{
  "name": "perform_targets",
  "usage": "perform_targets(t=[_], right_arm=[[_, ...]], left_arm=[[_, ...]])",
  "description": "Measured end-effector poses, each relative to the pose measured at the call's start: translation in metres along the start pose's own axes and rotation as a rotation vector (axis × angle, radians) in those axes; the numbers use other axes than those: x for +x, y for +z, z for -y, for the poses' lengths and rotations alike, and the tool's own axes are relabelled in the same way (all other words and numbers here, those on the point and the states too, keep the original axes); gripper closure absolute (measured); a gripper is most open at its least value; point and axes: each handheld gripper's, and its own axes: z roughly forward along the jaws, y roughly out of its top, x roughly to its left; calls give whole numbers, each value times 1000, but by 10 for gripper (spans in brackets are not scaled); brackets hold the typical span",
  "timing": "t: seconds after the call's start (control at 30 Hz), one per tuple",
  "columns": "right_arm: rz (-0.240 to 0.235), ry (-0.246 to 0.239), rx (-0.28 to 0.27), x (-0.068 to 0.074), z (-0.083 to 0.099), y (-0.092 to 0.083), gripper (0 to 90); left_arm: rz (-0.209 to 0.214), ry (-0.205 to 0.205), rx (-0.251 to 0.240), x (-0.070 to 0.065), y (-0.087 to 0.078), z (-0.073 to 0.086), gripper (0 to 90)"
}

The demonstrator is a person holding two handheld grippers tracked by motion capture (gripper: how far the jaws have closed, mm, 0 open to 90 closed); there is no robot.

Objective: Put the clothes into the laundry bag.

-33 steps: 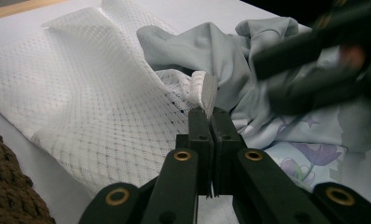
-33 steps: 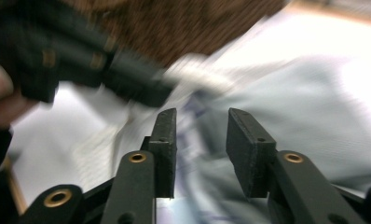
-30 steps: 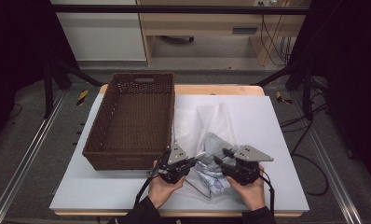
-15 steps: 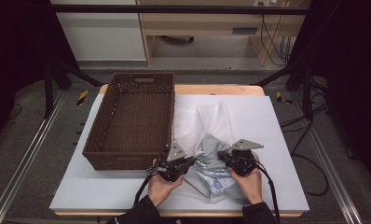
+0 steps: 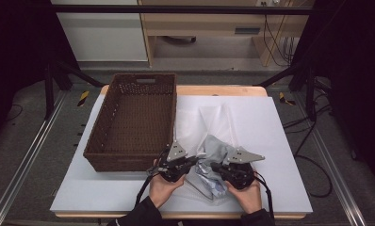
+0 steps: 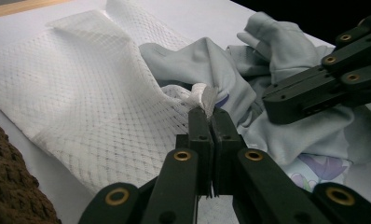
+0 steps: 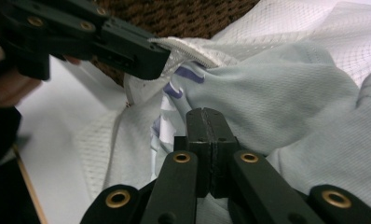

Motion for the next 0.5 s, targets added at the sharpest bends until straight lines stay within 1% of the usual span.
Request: perform_targets(t=[0.03,0.07,0.1,0.13,0.17,0.2,0.23,0.27,0.3,0.33,0.37,0.4,0.43,0.47,0.5], right_arm=[[1,-1,3,1,0,0,900],[6,-11,19,3,1,2,894],[21,-16,49,5,1,5,858],[38,-22,58,5,1,7,776],[64,-26,39,5,0,6,694],[97,-25,12,5,-2,3,646],[115,-22,-13,3,-4,-3,621],[120,-15,-46,1,-6,-11,591],[139,-1,-83,-2,-8,-20,523],[176,5,-114,-5,-9,-28,427],[227,13,-131,-7,-9,-36,346],[274,20,-131,-11,-8,-41,315],[299,27,-130,-14,-6,-45,296],[298,41,-127,-16,-2,-47,281],[282,54,-107,-18,3,-45,276]], left_arm=[[-2,0,3,0,0,0,883],[-1,0,5,0,1,1,882],[-2,2,6,0,1,1,882],[-3,4,6,-1,1,1,882],[-2,6,5,-1,0,1,882],[-3,7,3,-2,0,1,882],[-3,8,2,-1,-1,1,882],[-3,7,2,-1,-1,1,882],[-2,5,3,0,-1,1,882],[-3,3,4,0,-1,1,882],[-5,1,4,0,-1,1,882],[-6,2,4,-1,-1,2,882],[-8,5,4,-1,-1,2,882],[-9,6,4,-1,0,2,882],[-9,6,5,-1,0,2,882]])
